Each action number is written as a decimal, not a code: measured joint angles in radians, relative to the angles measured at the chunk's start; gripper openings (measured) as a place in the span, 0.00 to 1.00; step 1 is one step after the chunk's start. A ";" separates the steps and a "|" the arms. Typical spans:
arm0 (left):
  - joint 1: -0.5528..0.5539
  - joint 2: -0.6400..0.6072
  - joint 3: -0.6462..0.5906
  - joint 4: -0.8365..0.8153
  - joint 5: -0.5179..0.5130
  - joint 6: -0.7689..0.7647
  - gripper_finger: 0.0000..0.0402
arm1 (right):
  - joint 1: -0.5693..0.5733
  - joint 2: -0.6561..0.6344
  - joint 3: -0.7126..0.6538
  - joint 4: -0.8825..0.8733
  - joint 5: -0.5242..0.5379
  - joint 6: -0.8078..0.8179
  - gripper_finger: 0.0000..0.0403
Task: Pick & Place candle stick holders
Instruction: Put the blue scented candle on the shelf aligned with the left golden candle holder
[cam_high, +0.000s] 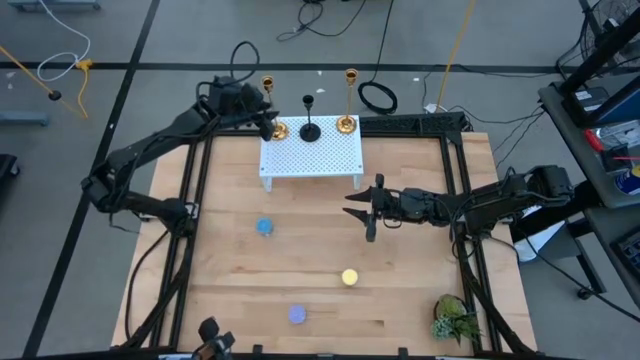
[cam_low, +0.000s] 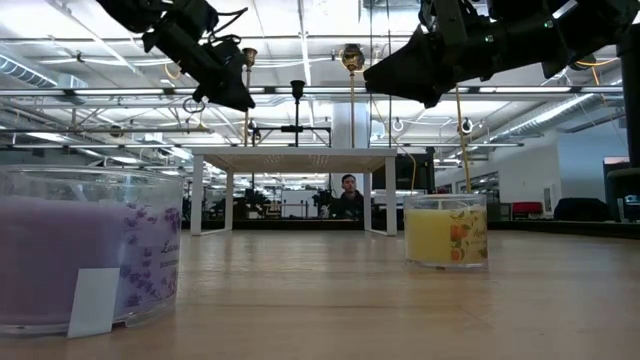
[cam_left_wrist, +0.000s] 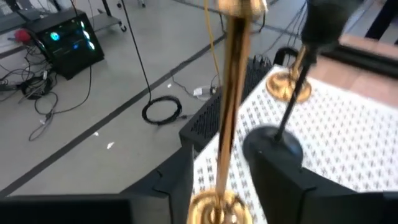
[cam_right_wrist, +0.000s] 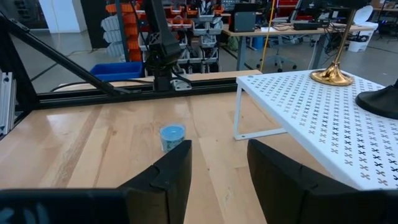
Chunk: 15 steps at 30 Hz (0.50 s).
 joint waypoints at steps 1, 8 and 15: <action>0.000 -0.007 -0.001 -0.020 -0.001 0.006 0.42 | 0.000 0.000 0.000 0.000 0.000 0.000 0.37; -0.020 -0.097 -0.001 -0.150 -0.021 0.055 0.50 | 0.000 0.000 0.000 0.000 0.000 0.000 0.37; -0.054 -0.240 -0.001 -0.364 -0.022 0.027 0.51 | 0.000 0.000 0.000 0.000 0.000 0.000 0.37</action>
